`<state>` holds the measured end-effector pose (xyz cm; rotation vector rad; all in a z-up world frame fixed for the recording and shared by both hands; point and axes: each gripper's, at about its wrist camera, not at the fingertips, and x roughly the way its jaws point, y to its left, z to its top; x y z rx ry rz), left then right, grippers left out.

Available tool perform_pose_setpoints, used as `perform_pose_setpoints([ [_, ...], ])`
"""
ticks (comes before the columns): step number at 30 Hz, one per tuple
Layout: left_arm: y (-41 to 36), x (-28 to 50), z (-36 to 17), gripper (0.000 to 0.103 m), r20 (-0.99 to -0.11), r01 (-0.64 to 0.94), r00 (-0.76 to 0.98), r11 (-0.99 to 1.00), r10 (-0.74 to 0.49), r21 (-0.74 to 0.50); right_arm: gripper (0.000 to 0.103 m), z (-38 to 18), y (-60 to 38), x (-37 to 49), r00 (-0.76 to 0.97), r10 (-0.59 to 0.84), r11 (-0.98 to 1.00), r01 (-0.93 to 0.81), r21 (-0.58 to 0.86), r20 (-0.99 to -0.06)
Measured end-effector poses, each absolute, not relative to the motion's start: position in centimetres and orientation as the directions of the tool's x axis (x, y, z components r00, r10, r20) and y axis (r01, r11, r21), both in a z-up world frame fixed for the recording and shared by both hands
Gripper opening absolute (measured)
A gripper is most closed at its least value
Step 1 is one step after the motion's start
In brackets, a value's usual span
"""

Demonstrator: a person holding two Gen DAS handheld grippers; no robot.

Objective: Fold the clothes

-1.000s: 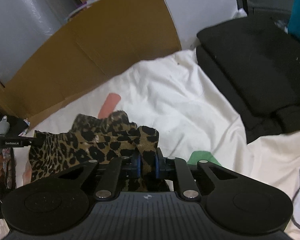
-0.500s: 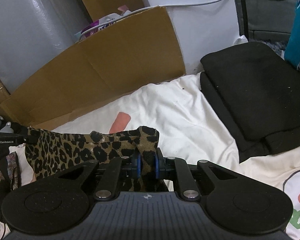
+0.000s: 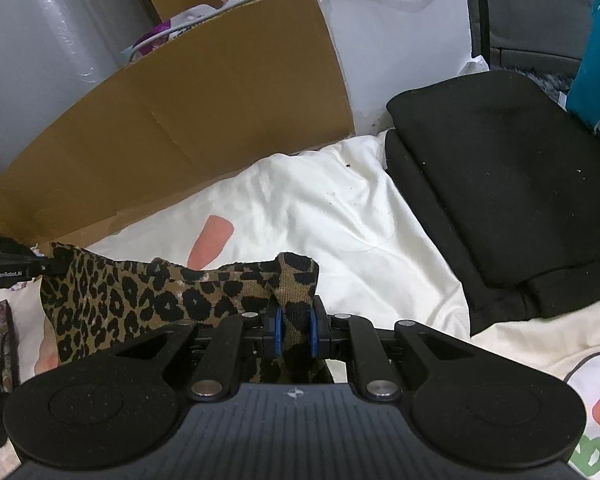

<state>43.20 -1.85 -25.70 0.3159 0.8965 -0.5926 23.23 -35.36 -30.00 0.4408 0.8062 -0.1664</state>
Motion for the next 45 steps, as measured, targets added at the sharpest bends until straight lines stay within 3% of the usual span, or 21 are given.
perform_pose_setpoints([
  [12,-3.3,45.2,-28.9,0.011,-0.824,0.593,0.469,0.805,-0.319,0.026,0.012,-31.8,-36.2,25.1,0.666,0.004,0.899,0.325,0.294,-0.746],
  [15,-3.6,45.7,-29.8,0.011,-0.830,0.589,0.463,0.808,-0.311,0.025,0.017,-32.2,-36.6,25.6,0.662,-0.006,0.897,0.335,0.289,-0.750],
  [20,-3.5,46.6,-31.1,0.018,-0.843,0.565,0.443,0.825,-0.305,-0.002,0.018,-33.3,-37.5,26.4,0.654,-0.021,0.894,0.351,0.279,-0.757],
  [33,-2.4,46.9,-29.3,0.024,-0.835,0.509,0.491,0.860,-0.247,0.045,0.017,-32.6,-37.8,27.0,0.650,-0.123,0.920,0.358,0.160,-0.750],
  [36,-2.2,46.2,-28.3,0.024,-0.835,0.517,0.482,0.856,-0.264,0.028,0.026,-31.2,-37.7,26.1,0.673,-0.146,0.919,0.363,0.152,-0.725],
  [45,-4.9,42.0,-26.0,0.031,-0.822,0.607,0.415,0.792,-0.389,-0.067,0.026,-29.9,-33.5,25.3,0.721,-0.018,0.952,0.223,0.208,-0.692],
])
